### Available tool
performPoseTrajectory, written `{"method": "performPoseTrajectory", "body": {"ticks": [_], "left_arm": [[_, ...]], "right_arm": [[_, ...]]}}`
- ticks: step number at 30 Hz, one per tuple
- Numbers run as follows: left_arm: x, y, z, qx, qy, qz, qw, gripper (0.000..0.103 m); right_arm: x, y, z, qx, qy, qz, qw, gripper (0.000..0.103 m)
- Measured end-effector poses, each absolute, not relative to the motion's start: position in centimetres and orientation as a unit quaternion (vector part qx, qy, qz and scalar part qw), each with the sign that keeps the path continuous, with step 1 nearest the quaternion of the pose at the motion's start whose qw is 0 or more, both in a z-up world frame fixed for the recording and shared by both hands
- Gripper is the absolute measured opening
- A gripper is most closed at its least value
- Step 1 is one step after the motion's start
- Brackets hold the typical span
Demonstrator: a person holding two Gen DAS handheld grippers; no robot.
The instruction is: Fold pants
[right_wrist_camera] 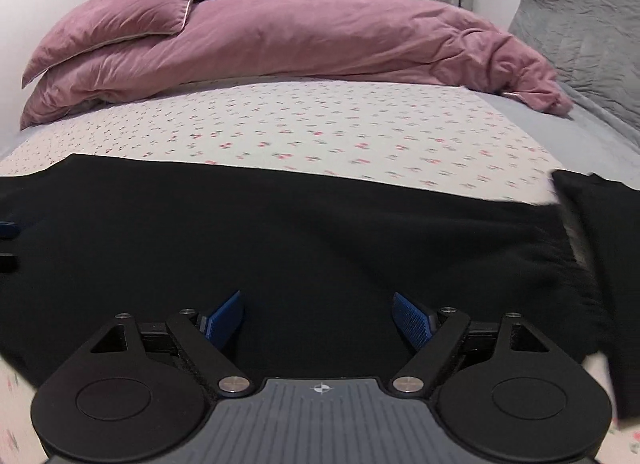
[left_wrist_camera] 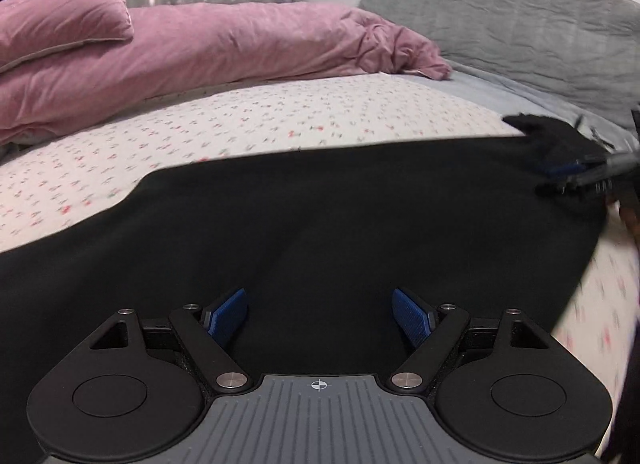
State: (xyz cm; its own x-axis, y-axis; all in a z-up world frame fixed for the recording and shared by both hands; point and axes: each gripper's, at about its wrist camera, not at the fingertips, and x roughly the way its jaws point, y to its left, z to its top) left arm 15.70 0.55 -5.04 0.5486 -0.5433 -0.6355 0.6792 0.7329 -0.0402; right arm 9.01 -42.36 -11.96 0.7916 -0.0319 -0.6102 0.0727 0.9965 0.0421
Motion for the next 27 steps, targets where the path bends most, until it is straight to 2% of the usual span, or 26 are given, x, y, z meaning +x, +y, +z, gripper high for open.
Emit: {"method": "performPoseTrajectory", "body": {"ticks": [11, 14, 16, 18, 22, 25, 27], "left_arm": [[13.3, 6.5, -3.9, 0.123, 0.327, -0.321, 0.880, 0.082], [13.3, 6.2, -3.2, 0.090, 0.331, -0.291, 0.893, 0.084], [13.6, 6.4, -3.0, 0.052, 0.345, -0.275, 0.896, 0.093], [13.9, 6.0, -2.9, 0.015, 0.367, -0.267, 0.891, 0.094], [14.0, 4.5, -2.8, 0.002, 0.378, -0.262, 0.888, 0.099], [13.9, 3.5, -2.5, -0.001, 0.377, -0.249, 0.892, 0.100], [14.2, 3.2, -2.4, -0.014, 0.383, -0.243, 0.891, 0.100]], "right_arm": [[7.0, -42.7, -11.1, 0.026, 0.325, -0.058, 0.943, 0.080], [6.2, -43.6, -9.6, 0.070, 0.309, -0.071, 0.946, 0.083], [5.4, -44.6, -8.7, 0.106, 0.294, -0.093, 0.945, 0.085], [4.6, -45.9, -8.1, 0.144, 0.283, -0.115, 0.941, 0.086], [3.4, -48.7, -8.3, 0.224, 0.281, -0.155, 0.920, 0.087], [2.7, -50.0, -9.2, 0.279, 0.288, -0.149, 0.904, 0.084], [2.8, -50.2, -10.0, 0.297, 0.304, -0.142, 0.894, 0.076]]}}
